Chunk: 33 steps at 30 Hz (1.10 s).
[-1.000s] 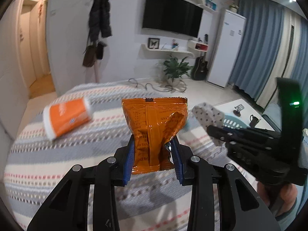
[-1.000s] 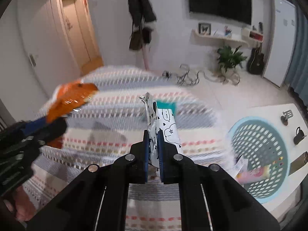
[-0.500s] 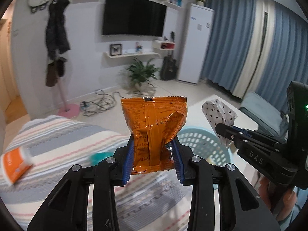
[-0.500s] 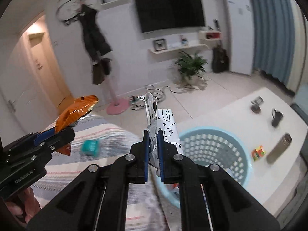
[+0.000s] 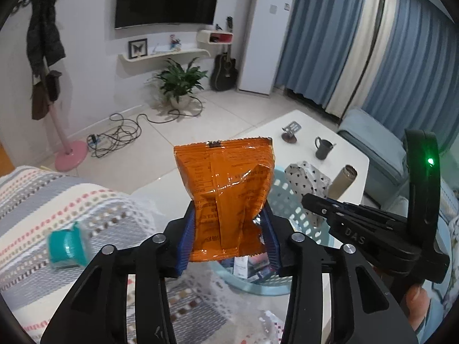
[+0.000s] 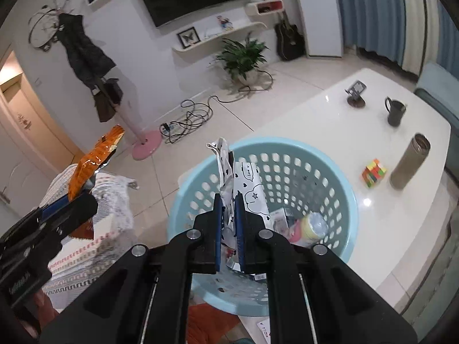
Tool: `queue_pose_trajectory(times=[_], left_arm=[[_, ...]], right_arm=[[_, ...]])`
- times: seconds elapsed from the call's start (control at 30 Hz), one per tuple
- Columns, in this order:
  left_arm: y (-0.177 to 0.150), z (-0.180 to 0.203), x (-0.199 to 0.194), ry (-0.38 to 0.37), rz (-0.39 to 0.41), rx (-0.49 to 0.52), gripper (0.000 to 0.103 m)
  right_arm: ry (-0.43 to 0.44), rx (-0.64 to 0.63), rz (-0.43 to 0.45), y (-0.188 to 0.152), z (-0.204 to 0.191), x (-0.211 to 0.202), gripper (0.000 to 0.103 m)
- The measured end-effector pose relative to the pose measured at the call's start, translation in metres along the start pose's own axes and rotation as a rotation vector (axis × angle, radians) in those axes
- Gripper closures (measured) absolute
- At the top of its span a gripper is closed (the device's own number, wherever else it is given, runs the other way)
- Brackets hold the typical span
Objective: Collect trash
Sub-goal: 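Carry bag and paper over the basket and open both tools, then move both open tools back over the bed toward the cup and teal packet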
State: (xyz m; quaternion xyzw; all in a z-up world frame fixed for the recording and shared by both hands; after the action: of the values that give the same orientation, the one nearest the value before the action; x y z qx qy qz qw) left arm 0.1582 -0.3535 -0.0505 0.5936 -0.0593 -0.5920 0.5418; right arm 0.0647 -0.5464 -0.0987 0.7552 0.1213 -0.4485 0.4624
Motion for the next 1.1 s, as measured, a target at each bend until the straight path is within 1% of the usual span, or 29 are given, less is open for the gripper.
queue_pose_trajectory(times=[0.07,0.1,0.17,0.2,0.3,0.37,0.4,0.53,0.63,0.7,0.77,0.93,0.97,1.0,1.03,1.1], left_arm=[[-0.002,0.002,0.006,-0.012,-0.012,0.002,0.06],[-0.003,0.004,0.007,-0.017,-0.017,0.002,0.057],[-0.002,0.004,0.012,-0.024,-0.024,0.006,0.05],[-0.003,0.005,0.013,-0.027,-0.026,0.009,0.042],[-0.003,0.007,0.015,-0.04,-0.034,0.01,0.04],[-0.004,0.008,0.013,-0.047,-0.035,0.006,0.036],[-0.005,0.006,0.011,-0.047,-0.03,0.0,0.031],[-0.006,0.004,0.001,-0.058,-0.015,-0.016,0.027],[-0.009,0.001,-0.01,-0.061,0.005,-0.022,0.023],[-0.011,0.0,-0.018,-0.063,0.013,-0.024,0.023],[-0.013,0.001,-0.024,-0.064,0.023,-0.028,0.023],[-0.022,-0.009,-0.052,-0.045,0.069,-0.054,0.023],[-0.023,-0.013,-0.059,-0.041,0.079,-0.062,0.023],[-0.026,-0.019,-0.069,-0.035,0.093,-0.074,0.023],[-0.029,-0.022,-0.076,-0.029,0.103,-0.083,0.023],[-0.036,-0.035,-0.097,-0.009,0.135,-0.11,0.023]], right_arm=[[-0.034,-0.001,-0.007,-0.001,0.003,0.004,0.096],[-0.039,-0.003,-0.009,-0.002,0.004,0.005,0.096],[-0.039,-0.001,-0.017,-0.003,0.005,0.007,0.095],[-0.045,-0.002,-0.019,-0.004,0.006,0.008,0.094],[-0.052,-0.003,-0.029,-0.005,0.008,0.01,0.093],[-0.049,0.007,-0.041,-0.006,0.011,0.01,0.093],[-0.048,0.012,-0.045,-0.006,0.012,0.01,0.093],[-0.035,0.028,-0.054,-0.007,0.015,0.008,0.092],[-0.034,0.032,-0.048,-0.008,0.014,0.004,0.079],[-0.034,0.034,-0.038,-0.01,0.012,-0.001,0.066],[-0.028,0.027,-0.02,-0.01,0.007,-0.009,0.058],[0.004,-0.02,0.012,-0.012,-0.017,-0.029,0.058],[0.012,-0.037,0.02,-0.013,-0.025,-0.034,0.056],[0.023,-0.053,0.027,-0.014,-0.034,-0.038,0.052],[0.031,-0.062,0.032,-0.014,-0.04,-0.042,0.05],[0.057,-0.096,0.049,-0.016,-0.061,-0.051,0.049]])
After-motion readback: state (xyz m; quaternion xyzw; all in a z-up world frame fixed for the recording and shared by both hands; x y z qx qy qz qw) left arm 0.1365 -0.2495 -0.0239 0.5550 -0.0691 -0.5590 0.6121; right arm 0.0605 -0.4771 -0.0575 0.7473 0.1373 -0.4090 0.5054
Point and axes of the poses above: each gripper's, at about its wrist camera, not at the fingertips, and x roughly the way its jaws point, z to its right, y to its top, the point moved 1 cm from there along x, roughly the way its jaws point, and after that the axes turned 11 degrees about -y, right-handed, at the moved point
